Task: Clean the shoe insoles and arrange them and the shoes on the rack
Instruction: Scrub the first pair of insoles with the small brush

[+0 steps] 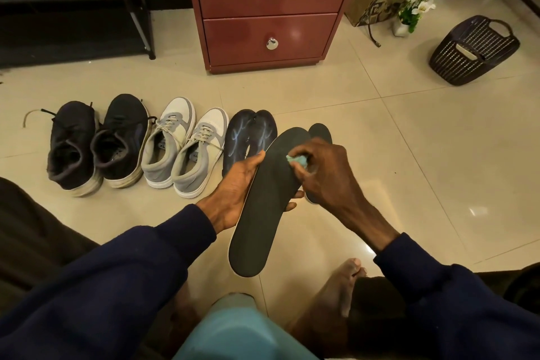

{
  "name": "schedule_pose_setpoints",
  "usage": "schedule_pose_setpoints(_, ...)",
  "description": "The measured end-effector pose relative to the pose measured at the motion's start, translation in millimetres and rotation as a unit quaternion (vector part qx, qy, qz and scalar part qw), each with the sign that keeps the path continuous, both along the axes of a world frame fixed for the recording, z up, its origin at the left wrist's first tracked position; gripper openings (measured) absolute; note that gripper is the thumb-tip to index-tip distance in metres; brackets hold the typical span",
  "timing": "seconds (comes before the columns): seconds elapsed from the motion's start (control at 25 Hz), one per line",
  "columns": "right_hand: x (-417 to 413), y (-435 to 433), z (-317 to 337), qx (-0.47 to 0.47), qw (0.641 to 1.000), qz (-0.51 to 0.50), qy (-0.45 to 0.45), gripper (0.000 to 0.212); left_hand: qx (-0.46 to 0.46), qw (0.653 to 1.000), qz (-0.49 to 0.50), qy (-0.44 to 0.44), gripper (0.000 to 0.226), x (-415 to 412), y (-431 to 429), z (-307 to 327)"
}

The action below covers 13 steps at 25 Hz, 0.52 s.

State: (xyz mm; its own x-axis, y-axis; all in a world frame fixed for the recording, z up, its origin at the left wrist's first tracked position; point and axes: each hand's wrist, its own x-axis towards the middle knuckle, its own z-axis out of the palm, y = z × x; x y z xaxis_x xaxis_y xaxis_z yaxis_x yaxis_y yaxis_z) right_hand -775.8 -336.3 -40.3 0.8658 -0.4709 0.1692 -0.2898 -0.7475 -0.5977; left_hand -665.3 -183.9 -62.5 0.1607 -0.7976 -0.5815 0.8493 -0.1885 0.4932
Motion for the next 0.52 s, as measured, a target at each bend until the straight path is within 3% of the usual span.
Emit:
schedule_pose_setpoints(0.12, 1.4, 24.7, 0.6, 0.015, 0.991, 0.129, 0.042, 0.014, 0.016, 1.000, 0.008, -0.012, 0.057, -2.7, 0.0, 1.3)
schedule_pose_setpoints(0.36, 1.2, -14.0, 1.1, -0.044, 0.997, -0.066, -0.002, 0.013, 0.019, 1.000, -0.019, -0.011, 0.066, -3.3, -0.4, -0.7)
schedule_pose_setpoints(0.52, 0.1, 27.7, 1.8, 0.008, 0.993, 0.111, 0.042, 0.013, 0.029, 0.999, 0.004, -0.012, 0.060, -3.3, 0.5, -0.6)
